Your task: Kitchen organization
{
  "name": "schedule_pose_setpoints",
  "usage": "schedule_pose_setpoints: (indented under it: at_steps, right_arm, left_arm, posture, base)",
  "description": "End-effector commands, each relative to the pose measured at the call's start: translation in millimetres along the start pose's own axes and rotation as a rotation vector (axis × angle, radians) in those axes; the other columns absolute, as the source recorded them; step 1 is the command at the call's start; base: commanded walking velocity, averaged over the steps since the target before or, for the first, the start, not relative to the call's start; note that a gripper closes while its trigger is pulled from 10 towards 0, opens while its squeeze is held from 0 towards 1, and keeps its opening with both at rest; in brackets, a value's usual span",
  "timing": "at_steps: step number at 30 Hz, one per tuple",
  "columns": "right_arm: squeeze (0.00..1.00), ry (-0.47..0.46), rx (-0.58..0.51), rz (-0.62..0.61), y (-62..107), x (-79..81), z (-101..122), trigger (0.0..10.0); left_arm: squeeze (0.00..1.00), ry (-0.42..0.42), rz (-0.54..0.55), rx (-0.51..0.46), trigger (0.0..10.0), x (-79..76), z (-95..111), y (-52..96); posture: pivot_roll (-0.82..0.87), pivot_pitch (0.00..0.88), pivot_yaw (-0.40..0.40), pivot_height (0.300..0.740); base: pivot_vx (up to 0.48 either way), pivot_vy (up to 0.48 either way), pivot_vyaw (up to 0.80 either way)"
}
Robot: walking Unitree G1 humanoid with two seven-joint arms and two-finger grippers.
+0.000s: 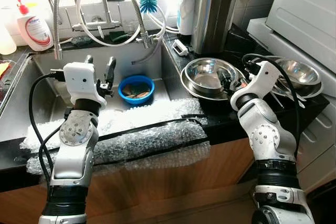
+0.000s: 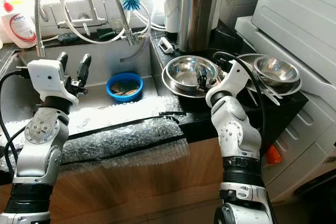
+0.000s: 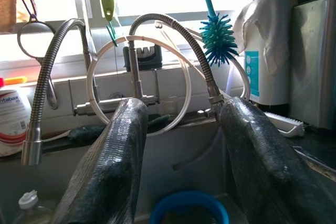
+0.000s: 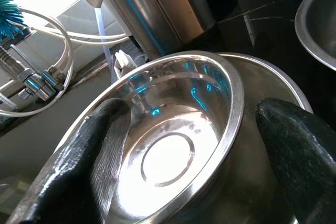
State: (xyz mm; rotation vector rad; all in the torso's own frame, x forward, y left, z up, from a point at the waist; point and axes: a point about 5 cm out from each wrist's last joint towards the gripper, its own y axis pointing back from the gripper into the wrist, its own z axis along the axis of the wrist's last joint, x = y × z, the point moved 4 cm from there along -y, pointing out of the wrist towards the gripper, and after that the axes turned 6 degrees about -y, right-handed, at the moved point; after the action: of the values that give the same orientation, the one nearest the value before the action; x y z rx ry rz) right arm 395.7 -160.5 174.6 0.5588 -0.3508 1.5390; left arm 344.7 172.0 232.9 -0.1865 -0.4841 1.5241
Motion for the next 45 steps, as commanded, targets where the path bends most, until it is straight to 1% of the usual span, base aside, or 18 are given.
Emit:
schedule_pose_setpoints:
  at_steps: [1,3,4,5,6,7,13,18,26,31,36,42,44,45]
  right_arm:
    - [0.00,-0.020,0.037,-0.014,-1.5,-2.4,-6.5,10.0]
    - [0.00,-0.024,0.040,-0.019,-2.0,-4.1,-7.3,9.8]
    - [0.00,-0.029,0.042,-0.022,-2.1,-5.3,-7.9,8.2]
    - [0.00,-0.032,0.044,-0.025,-2.2,-6.4,-8.6,4.6]
    - [0.00,-0.035,0.048,-0.028,-2.2,-7.4,-9.9,3.5]
    - [0.00,-0.038,0.051,-0.026,-2.1,-7.3,-10.8,0.1]
    - [0.00,-0.067,0.061,-0.020,-3.2,-5.5,-12.0,0.0]
    - [0.00,-0.075,0.049,-0.029,-4.5,-7.2,-7.4,0.0]
    - [0.00,-0.092,0.047,-0.033,-5.4,-6.9,-6.7,0.0]
    - [0.00,-0.078,0.048,-0.044,-4.9,-9.1,-7.8,0.0]
    - [0.00,-0.084,0.043,-0.048,-4.6,-10.5,-6.5,0.0]
    - [0.00,-0.101,-0.002,-0.042,-5.8,-7.6,1.0,0.0]
    - [0.00,-0.119,-0.063,-0.015,-5.5,-2.6,10.9,0.0]
    - [0.00,-0.123,-0.074,-0.012,-5.4,-1.9,12.8,0.0]
  left_arm:
    - [0.00,-0.023,-0.009,-0.019,10.0,1.3,6.5,-1.1]
    - [0.00,-0.025,-0.013,-0.017,10.0,1.0,6.1,-1.0]
    - [0.00,-0.025,-0.014,-0.016,10.0,0.6,6.0,-1.0]
    - [0.00,-0.025,-0.016,-0.015,10.0,0.2,5.9,-1.0]
    - [0.00,-0.025,-0.018,-0.014,10.0,0.1,5.8,-0.9]
    - [0.00,-0.025,-0.018,-0.014,10.0,0.2,5.8,-1.1]
    - [0.00,-0.017,-0.022,-0.015,10.0,-0.9,6.8,-4.2]
    - [0.00,-0.001,-0.033,-0.003,10.0,-3.1,5.2,-3.7]
    - [0.00,0.020,-0.055,0.014,10.0,-6.1,3.0,-2.8]
    - [0.00,0.054,-0.099,0.027,10.0,-14.9,1.5,-1.7]
    - [0.00,0.056,-0.107,0.025,10.0,-17.2,2.3,-3.2]
    - [0.00,0.056,-0.105,0.022,10.0,-15.7,3.7,-5.1]
    - [0.00,0.054,-0.100,0.016,10.0,-13.9,5.2,-5.9]
    - [0.00,0.054,-0.099,0.015,10.0,-13.7,5.4,-6.0]
  posture:
    - [-0.09,0.000,0.020,0.740]
    - [-0.09,0.000,0.021,0.740]
    - [-0.09,0.000,0.021,0.740]
    - [-0.09,0.000,0.021,0.740]
    - [-0.09,0.000,0.021,0.740]
    - [-0.09,0.000,0.022,0.740]
    - [-0.09,0.000,0.024,0.740]
    - [-0.09,0.000,0.026,0.740]
    - [-0.08,0.000,0.024,0.740]
    - [-0.08,0.000,0.025,0.740]
    - [-0.09,0.000,0.026,0.740]
    - [-0.08,0.000,0.026,0.740]
    - [-0.08,0.000,0.026,0.740]
    - [-0.08,0.000,0.026,0.740]
  base:
    - [0.000,0.000,0.00]
    - [0.000,0.000,0.00]
    - [0.000,0.000,0.00]
    - [0.000,0.000,0.00]
    - [0.000,0.000,0.00]
    - [0.000,0.000,0.00]
    - [0.000,0.000,0.00]
    - [0.000,0.000,0.00]
    - [0.000,0.000,0.00]
    - [0.000,0.000,0.00]
    - [0.000,0.000,0.00]
    - [0.000,0.000,0.00]
    - [0.000,0.000,0.00]
    - [0.000,0.000,0.00]
